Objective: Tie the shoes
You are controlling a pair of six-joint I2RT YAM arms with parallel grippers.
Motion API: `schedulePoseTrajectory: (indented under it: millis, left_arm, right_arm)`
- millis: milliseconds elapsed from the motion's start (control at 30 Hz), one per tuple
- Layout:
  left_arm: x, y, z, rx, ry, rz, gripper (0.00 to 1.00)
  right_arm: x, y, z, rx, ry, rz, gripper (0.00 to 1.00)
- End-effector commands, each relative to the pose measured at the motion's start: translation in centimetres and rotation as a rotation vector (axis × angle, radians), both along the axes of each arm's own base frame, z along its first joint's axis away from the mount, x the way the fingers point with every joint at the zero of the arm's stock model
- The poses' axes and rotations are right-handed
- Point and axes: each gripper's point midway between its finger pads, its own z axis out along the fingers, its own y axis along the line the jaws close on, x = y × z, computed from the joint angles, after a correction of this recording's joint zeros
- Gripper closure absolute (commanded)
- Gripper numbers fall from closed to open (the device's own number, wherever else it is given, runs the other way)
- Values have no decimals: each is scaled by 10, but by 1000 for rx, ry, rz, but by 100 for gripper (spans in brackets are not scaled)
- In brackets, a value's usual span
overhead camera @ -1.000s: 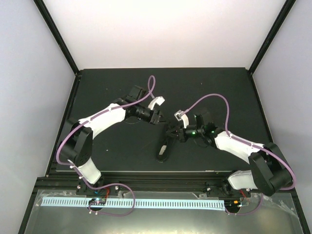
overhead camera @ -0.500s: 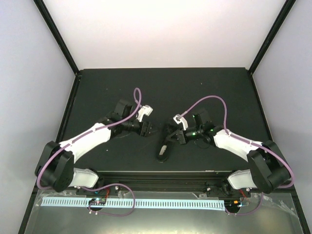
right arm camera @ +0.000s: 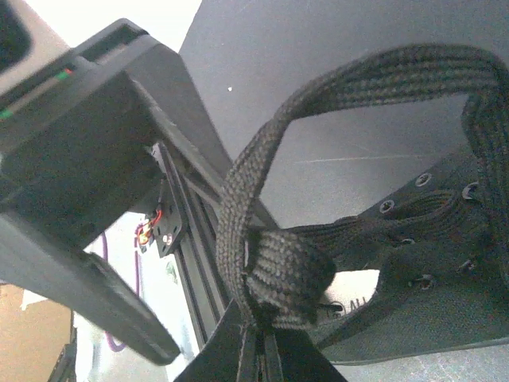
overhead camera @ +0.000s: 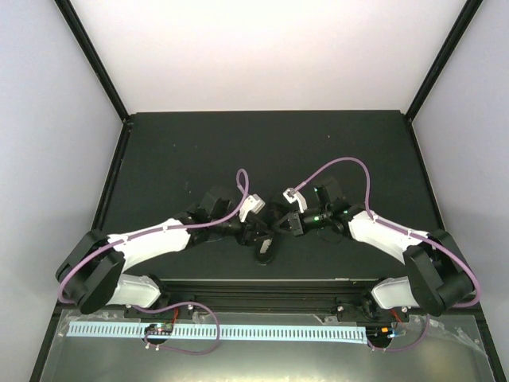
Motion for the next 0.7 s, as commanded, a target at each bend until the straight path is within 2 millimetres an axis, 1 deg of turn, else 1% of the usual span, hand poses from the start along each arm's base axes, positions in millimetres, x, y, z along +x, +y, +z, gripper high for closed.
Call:
schedulePoseTrajectory:
  millis: [0,133,300,367,467,533,567,600,633,667]
  left_arm:
    - [11,-13,-2,5,-46,11,49]
    - [9,-18,-15,50,-34,-4,57]
    - [5,-20,-16,42,-32,-9,68]
    - [4,-22,-15,27,-28,-10,76]
    - [1,-25,-16,14,-12,-17,96]
    - [-4,-26,-15,5,-10,-27,98]
    - [-6,-27,-13,-2,-13,-30,98]
    - [-7,-27,-11,-6,-12,-28,98]
    - [-9,-26,-10,-5,-6,-22,98]
    - [-10,-24,-10,2,10,-11,98]
  right_arm:
    - [3,3,15,30,-15,2,98]
    - [5,4,17,35,-20,0,98]
    - [6,5,17,35,-19,-4,98]
    - [7,5,17,35,-19,-4,98]
    - [8,5,15,32,-15,-6,98]
    - [10,4,16,23,-14,-20,98]
    - [12,2,16,19,-14,-32,96]
    - [14,0,15,10,-12,-45,92]
    - [17,-2,15,-4,-12,-65,82]
    - [19,-6,13,-21,-8,-87,69]
